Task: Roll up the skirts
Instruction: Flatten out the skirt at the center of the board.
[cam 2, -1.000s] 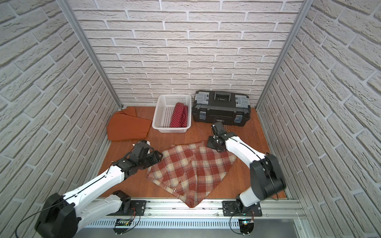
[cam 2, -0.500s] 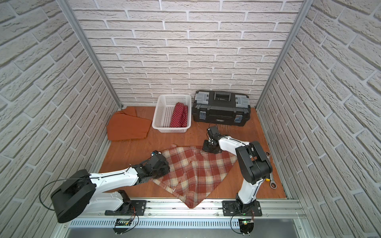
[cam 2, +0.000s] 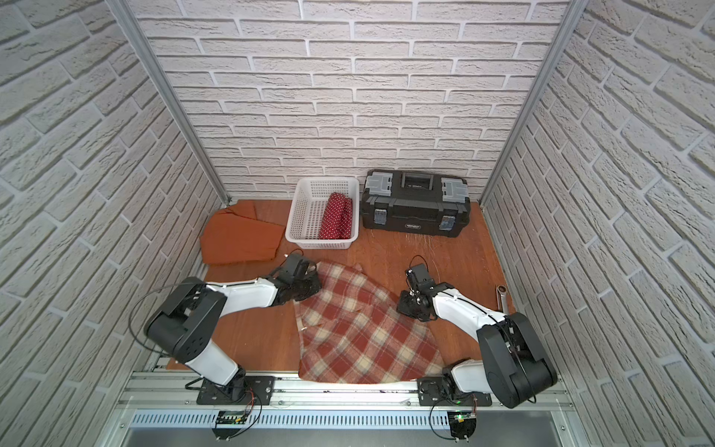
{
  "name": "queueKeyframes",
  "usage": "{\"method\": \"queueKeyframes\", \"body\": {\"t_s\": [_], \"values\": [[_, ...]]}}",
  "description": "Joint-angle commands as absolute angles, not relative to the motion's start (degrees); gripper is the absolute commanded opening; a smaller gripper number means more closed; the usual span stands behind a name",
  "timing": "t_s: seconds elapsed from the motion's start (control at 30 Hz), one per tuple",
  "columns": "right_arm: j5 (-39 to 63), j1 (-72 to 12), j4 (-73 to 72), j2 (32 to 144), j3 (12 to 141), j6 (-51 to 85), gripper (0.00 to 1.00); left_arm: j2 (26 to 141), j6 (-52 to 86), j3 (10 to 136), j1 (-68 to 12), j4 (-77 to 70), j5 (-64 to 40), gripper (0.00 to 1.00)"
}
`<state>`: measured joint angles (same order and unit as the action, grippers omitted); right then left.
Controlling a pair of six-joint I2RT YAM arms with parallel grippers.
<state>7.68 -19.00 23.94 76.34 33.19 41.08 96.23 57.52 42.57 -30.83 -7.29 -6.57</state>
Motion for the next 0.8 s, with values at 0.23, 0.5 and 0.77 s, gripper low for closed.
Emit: {"method": "queueKeyframes", "body": {"t_s": [0.23,0.5,0.77], "values": [[18.0,-38.2,27.8,73.5,30.9,52.4,0.02,91.9,47.3,39.7,-28.0,-2.5,-11.1,0.0],[6.0,-39.4,41.9,69.3,41.1,43.8,0.06,82.6,42.7,41.3,-25.2,10.7,-7.1,0.04],[-6.2,-35.6,29.9,84.0,55.0,33.0,0.38,81.8,50.2,40.5,-32.1,10.3,-9.5,0.03]]}}
